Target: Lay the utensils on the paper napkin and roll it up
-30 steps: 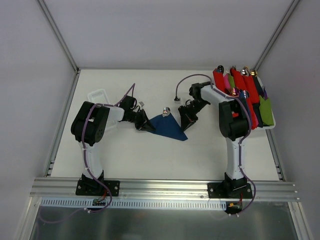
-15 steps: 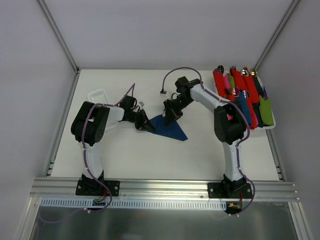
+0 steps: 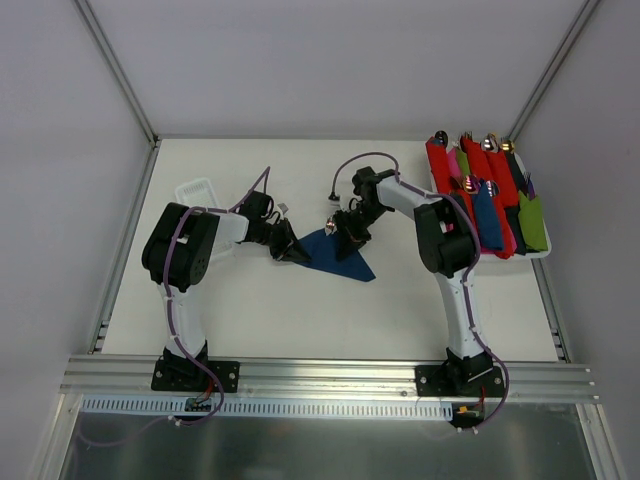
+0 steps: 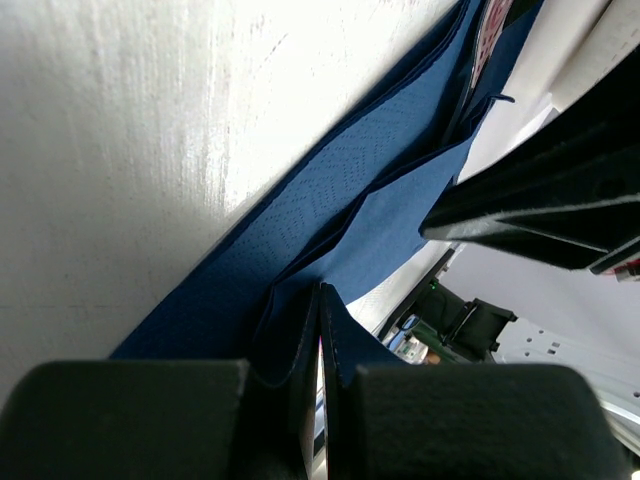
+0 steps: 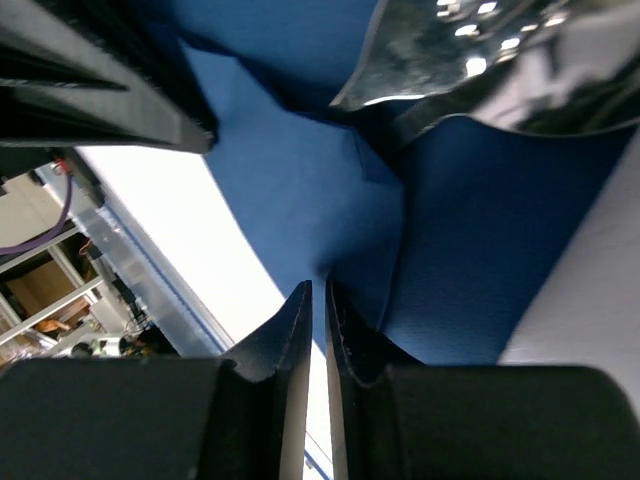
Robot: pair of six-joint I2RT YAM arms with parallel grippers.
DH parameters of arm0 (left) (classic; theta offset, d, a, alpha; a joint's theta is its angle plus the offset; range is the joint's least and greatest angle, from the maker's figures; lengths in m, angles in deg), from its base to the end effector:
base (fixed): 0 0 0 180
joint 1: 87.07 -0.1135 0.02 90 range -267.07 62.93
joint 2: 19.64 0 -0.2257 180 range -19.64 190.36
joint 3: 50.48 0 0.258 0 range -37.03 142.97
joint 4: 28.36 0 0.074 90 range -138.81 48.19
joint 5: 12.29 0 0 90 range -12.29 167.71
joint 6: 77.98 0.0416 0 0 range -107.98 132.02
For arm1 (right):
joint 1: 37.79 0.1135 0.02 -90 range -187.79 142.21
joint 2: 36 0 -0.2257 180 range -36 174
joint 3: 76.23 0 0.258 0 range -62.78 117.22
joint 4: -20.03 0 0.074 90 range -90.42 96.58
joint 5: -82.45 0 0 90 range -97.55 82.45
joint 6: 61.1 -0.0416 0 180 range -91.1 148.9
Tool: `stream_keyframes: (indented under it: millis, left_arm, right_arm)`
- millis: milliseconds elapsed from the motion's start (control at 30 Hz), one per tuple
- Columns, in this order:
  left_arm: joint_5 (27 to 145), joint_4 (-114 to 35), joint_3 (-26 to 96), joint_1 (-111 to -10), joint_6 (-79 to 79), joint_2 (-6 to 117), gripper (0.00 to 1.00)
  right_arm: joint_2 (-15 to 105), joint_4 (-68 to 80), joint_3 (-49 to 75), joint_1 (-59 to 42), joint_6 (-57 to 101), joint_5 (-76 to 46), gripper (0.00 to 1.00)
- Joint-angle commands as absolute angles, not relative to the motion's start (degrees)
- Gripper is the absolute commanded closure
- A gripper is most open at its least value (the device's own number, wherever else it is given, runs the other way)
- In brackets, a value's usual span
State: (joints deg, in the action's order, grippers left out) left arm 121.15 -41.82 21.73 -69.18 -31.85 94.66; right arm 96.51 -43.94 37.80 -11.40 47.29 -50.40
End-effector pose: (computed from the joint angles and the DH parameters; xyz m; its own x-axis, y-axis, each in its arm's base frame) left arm 0.3369 -0.1388 0.0603 -0.9768 -0.2134 -0.0149 -0.1162 0.5876 -0.8008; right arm 0.3735 0.2169 0.0945 -0.7146 -0.6128 -0.3374 -0.6653 0.4465 0.5983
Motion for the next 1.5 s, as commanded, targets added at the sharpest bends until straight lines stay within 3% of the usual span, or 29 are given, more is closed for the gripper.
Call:
stream_keyframes:
  millis: [0, 167, 467, 933, 1467]
  left_arm:
    - [115.32, -45.94, 20.89, -70.02, -28.23, 94.09, 1.00]
    - [117.25, -43.57, 20.01, -70.02, -26.91, 91.90, 0.97]
    - [126.29, -30.06, 17.20, -70.02, -29.28, 87.15, 0.75]
    - [136.59, -10.62, 19.65, -67.03, -38.50, 93.11, 0.78]
    - [136.51, -5.59, 23.70, -64.83, -44.75, 102.44, 0.88]
  right_arm:
    - [96.37, -43.96, 37.95, -11.51, 46.56, -46.67, 0.88]
    - [97.07, -43.96, 38.82, -11.51, 46.65, -44.99, 0.88]
    - [97.86, -45.01, 39.79, -11.33, 48.23, -43.06, 0.88]
    - [98.91, -47.65, 42.69, -11.07, 48.23, -41.21, 0.88]
    - [99.71, -49.23, 44.10, -11.16, 48.94, -40.33, 0.88]
